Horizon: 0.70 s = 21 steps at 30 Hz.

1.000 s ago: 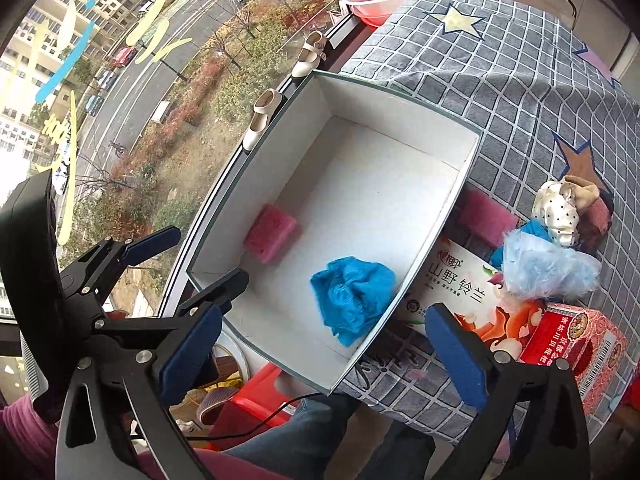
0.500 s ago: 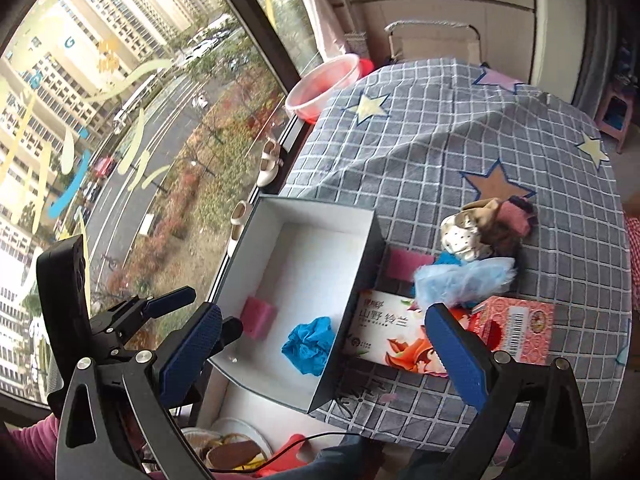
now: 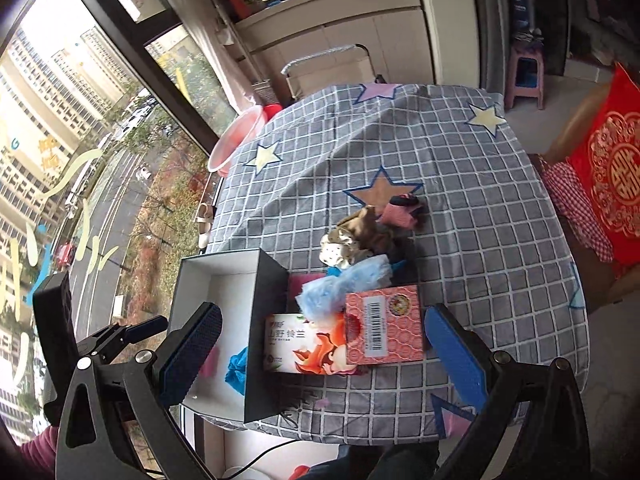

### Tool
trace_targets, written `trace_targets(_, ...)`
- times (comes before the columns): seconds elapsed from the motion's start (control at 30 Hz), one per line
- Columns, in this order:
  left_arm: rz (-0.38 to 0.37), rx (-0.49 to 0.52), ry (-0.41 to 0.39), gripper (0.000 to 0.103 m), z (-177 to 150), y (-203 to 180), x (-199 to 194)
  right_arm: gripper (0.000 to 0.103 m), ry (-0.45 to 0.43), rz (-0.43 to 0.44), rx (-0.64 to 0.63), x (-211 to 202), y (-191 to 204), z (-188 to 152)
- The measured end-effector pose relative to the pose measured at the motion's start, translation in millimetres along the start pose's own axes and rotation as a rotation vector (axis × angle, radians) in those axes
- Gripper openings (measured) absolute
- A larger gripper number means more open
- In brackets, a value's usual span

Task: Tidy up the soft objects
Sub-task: 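Move both tools back toward the remaining soft items on the table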

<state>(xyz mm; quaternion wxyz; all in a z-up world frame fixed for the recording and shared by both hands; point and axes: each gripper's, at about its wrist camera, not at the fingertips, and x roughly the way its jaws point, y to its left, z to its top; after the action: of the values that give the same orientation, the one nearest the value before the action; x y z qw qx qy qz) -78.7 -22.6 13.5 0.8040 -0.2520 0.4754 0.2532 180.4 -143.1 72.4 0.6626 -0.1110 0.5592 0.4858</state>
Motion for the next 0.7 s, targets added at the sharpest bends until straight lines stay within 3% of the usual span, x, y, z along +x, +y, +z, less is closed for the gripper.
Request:
trace_targets(0.17,0.02,-0.024,0.028,0.086,17,-7,14,0.102,0.056,-0.025,0.081,17,-45,7)
trace_targets(0.4,0.06,-0.054,0.086,0.086,45,-9,47,0.102,0.204,-0.052,0.137,70,-92,29)
trace_targets(0.7,0.075,-0.021,0.206,0.086,116,-29,145,0.102,0.329,-0.045,0.124,132,-122,60)
